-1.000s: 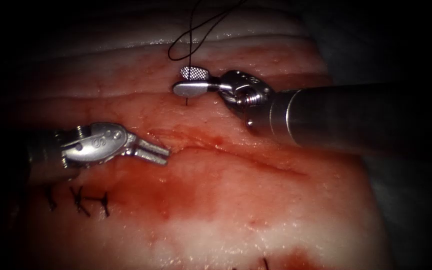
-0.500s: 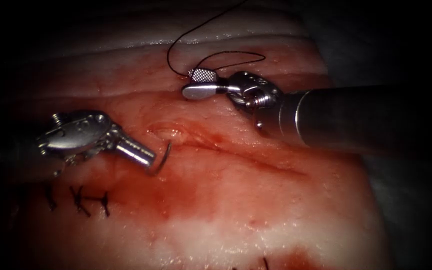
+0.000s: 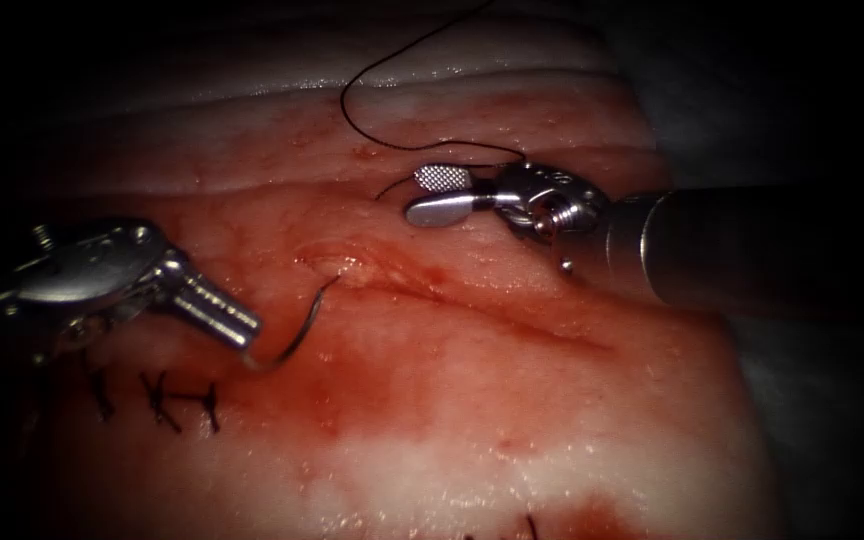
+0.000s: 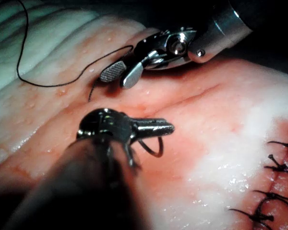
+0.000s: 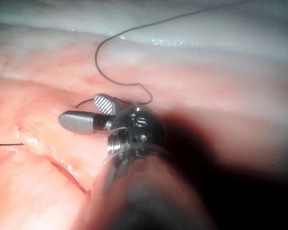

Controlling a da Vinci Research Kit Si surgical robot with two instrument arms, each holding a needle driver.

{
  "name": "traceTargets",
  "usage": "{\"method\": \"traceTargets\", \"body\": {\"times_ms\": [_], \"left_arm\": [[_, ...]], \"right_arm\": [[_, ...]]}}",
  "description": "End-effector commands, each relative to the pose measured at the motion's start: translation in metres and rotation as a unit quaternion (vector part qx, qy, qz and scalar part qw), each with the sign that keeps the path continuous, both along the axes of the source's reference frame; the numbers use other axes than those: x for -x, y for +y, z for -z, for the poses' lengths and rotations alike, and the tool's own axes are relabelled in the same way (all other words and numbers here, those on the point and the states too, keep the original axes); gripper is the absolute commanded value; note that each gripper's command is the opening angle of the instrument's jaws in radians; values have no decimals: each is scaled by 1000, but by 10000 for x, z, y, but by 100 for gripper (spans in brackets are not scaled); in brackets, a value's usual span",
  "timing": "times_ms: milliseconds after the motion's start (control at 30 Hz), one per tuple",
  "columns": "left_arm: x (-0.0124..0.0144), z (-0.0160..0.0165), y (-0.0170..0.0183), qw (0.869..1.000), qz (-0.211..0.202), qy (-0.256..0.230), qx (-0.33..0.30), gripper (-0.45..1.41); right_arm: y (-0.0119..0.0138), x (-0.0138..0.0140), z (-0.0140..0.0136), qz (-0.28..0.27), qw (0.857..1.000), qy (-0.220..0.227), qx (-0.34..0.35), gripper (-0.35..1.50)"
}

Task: Wound Closure
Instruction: Rotate the needle through the skin using the left needle driver.

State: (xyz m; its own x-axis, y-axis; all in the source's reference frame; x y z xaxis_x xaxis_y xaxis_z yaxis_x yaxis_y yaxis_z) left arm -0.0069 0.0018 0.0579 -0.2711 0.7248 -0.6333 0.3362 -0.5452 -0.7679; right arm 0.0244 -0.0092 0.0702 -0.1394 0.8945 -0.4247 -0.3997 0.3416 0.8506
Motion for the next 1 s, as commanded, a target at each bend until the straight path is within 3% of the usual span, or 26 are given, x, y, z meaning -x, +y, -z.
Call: {"method": "traceTargets", "body": {"times_ms": [33, 233, 533, 800, 1000], "left_arm": [[3, -1, 3, 1000, 0, -7, 14, -45], [-6, 26, 13, 989, 42, -30, 140, -45], [-2, 51, 26, 947, 108, -34, 300, -45], [14, 59, 56, 903, 173, -17, 393, -45], [19, 66, 82, 890, 206, -2, 407, -45]], "right_arm": [[1, -5, -5, 1, 1000, 2, 1, 128], [-3, 1, -3, 6, 1000, -3, 3, 128], [-16, 7, 0, 24, 999, -22, -24, 126], [-16, 7, 1, 21, 999, -20, -33, 116], [-18, 6, 3, 14, 999, -19, -41, 103]]}}
